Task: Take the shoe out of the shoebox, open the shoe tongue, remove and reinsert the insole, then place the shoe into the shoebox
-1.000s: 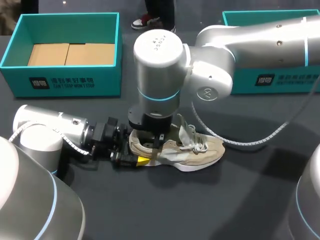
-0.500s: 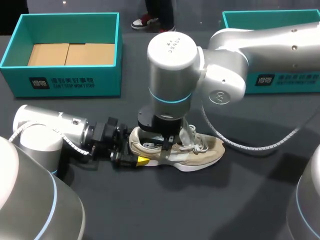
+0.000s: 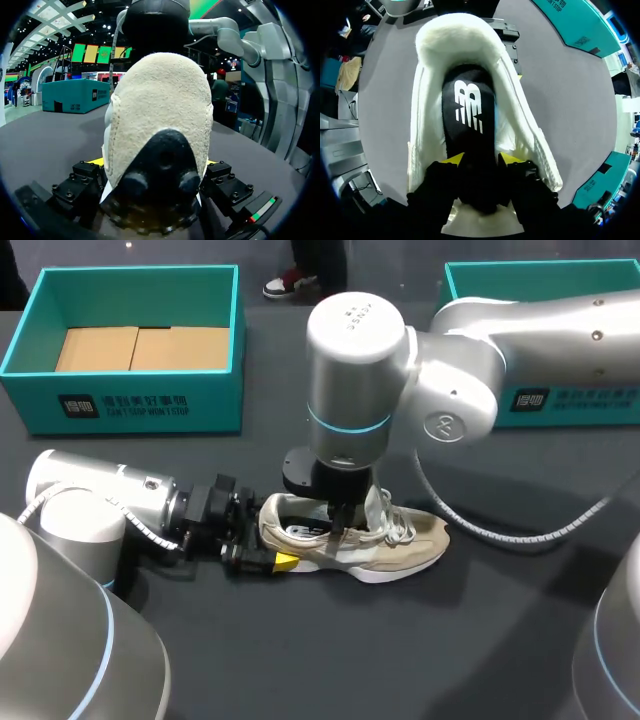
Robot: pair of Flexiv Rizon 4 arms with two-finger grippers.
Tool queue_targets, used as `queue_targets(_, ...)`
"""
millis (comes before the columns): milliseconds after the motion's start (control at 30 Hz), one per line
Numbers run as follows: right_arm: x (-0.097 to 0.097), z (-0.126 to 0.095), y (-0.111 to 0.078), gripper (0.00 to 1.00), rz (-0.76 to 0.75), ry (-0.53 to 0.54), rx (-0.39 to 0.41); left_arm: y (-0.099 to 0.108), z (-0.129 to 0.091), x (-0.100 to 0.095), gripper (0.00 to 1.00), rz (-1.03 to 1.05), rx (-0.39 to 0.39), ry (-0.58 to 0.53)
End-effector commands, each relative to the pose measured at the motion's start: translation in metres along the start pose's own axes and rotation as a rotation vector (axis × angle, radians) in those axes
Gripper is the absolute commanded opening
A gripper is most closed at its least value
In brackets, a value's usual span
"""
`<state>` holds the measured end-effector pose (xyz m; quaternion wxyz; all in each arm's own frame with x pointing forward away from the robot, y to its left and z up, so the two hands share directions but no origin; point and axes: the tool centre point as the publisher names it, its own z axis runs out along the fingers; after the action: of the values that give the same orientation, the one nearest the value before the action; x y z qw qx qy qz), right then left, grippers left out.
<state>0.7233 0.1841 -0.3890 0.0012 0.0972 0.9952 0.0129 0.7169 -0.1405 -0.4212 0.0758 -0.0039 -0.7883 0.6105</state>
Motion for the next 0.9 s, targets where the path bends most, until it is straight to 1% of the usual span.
queue_targets(33, -0.005, 0.016, 0.004, 0.42, -0.006, 0.052, 0.000, 0.001, 0.001, 0.000, 0.00, 0.000, -0.001, 0.000)
queue_targets(233, 0.005, 0.031, 0.005, 0.43, 0.000, 0.134, -0.017, 0.001, 0.001, 0.000, 0.00, 0.000, -0.001, 0.000)
queue_targets(400, 0.014, 0.040, 0.003, 0.38, 0.026, 0.188, 0.007, 0.001, 0.001, 0.000, 0.00, 0.000, -0.001, 0.000)
queue_targets(433, 0.017, 0.042, 0.003, 0.36, 0.031, 0.196, 0.004, 0.001, 0.001, 0.000, 0.00, 0.000, -0.001, 0.000)
queue_targets(500, 0.022, 0.045, 0.001, 0.27, 0.042, 0.209, -0.004, 0.001, 0.001, 0.000, 0.00, 0.000, -0.001, 0.000)
queue_targets(567, 0.026, 0.047, 0.000, 0.21, 0.048, 0.219, -0.008, 0.001, 0.001, 0.000, 0.00, 0.000, -0.001, 0.000)
queue_targets(600, 0.028, 0.047, -0.001, 0.13, 0.050, 0.220, -0.008, 0.001, 0.001, 0.000, 0.00, 0.000, -0.001, 0.000)
queue_targets(633, 0.029, 0.047, -0.002, 0.09, 0.052, 0.222, -0.013, 0.001, 0.001, 0.000, 0.00, 0.000, -0.001, 0.000)
queue_targets(667, 0.030, 0.047, -0.003, 0.00, 0.053, 0.223, -0.018, 0.001, 0.001, 0.000, 0.00, 0.000, -0.001, 0.000)
queue_targets(733, 0.031, 0.045, -0.004, 0.00, 0.053, 0.221, -0.028, 0.001, 0.001, 0.000, 0.00, 0.000, -0.001, 0.000)
queue_targets(900, 0.033, 0.035, -0.009, 0.00, 0.025, 0.184, -0.088, 0.001, 0.001, 0.000, 0.00, 0.000, -0.001, 0.000)
